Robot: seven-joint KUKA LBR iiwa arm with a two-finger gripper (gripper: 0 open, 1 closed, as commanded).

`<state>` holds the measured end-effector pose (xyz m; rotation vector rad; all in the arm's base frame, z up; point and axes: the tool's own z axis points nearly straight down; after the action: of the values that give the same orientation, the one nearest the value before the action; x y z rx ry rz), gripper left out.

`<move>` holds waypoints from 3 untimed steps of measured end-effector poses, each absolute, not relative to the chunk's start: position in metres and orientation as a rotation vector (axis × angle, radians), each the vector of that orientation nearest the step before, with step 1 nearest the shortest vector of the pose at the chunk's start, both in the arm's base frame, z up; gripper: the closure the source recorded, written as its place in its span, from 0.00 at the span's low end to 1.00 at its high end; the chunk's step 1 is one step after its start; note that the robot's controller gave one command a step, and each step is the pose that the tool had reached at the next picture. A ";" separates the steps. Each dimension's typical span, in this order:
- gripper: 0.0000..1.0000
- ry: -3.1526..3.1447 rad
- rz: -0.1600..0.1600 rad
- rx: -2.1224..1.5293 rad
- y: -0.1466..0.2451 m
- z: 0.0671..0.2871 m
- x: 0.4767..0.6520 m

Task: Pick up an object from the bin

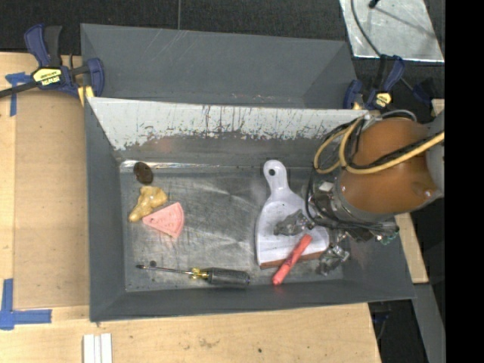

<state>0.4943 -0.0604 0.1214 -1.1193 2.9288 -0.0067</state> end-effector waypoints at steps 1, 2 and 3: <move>0.00 2.715 0.002 -1.583 -0.055 0.088 0.494; 1.00 2.532 -0.005 -1.843 -0.044 0.076 0.529; 1.00 2.533 -0.005 -1.842 -0.045 0.076 0.529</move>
Offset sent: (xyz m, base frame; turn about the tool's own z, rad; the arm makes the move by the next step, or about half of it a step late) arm 0.0303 0.0136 -0.0514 -0.5307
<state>0.5289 -0.0445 0.0763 -1.8423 2.5328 -0.0049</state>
